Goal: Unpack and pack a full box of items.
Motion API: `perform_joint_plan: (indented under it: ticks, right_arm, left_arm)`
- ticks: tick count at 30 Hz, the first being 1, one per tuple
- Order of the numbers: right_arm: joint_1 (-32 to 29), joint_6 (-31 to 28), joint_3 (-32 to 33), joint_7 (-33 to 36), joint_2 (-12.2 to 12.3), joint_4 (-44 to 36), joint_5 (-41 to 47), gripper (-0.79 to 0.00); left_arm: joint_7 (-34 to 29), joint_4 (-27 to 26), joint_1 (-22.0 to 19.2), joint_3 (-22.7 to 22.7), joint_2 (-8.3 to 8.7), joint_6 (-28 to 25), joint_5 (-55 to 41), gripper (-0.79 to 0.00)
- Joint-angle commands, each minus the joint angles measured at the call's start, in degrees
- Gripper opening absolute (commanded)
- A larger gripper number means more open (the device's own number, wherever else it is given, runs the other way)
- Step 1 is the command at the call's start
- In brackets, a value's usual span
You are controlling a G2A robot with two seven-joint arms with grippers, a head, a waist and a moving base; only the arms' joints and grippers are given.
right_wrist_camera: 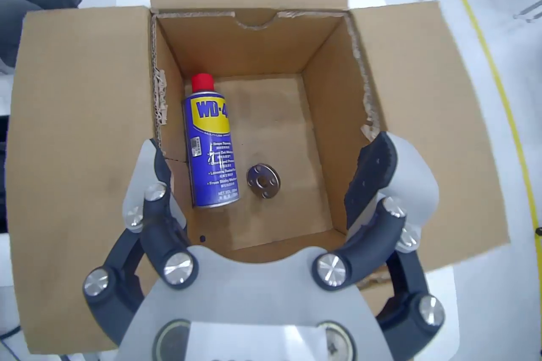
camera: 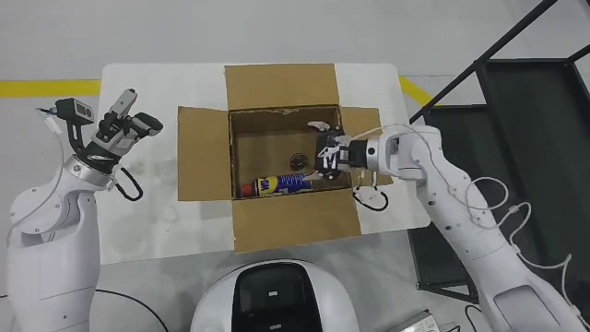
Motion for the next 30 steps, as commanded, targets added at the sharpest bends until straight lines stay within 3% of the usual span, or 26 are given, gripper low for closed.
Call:
perform_joint_plan:
  ticks: [1, 8, 13, 16, 30]
  right_arm:
    - [-4.52, 1.81, 6.66, -2.02, 0.86, -1.82, 0.11, 0.0]
    - [-15.06, 4.46, 20.11, -12.03, 2.38, 3.36, 2.26, 0.0]
    - [-17.72, 0.71, 24.28, -18.85, 3.08, 6.91, 1.28, 0.0]
    - [-18.11, -0.54, 25.3, -21.85, 3.35, 6.69, -0.69, 0.0]
    - [-18.11, -0.54, 25.3, -21.85, 3.35, 6.69, -0.69, 0.0]
  left_arm:
    - [0.0, 0.0, 0.0, 0.0, 0.0, 0.0, 0.0, 0.0]
    - [0.0, 0.0, 0.0, 0.0, 0.0, 0.0, 0.0, 0.0]
    - [0.0, 0.0, 0.0, 0.0, 0.0, 0.0, 0.0, 0.0]
    - [0.0, 0.0, 0.0, 0.0, 0.0, 0.0, 0.0, 0.0]
    - [0.0, 0.0, 0.0, 0.0, 0.0, 0.0, 0.0, 0.0]
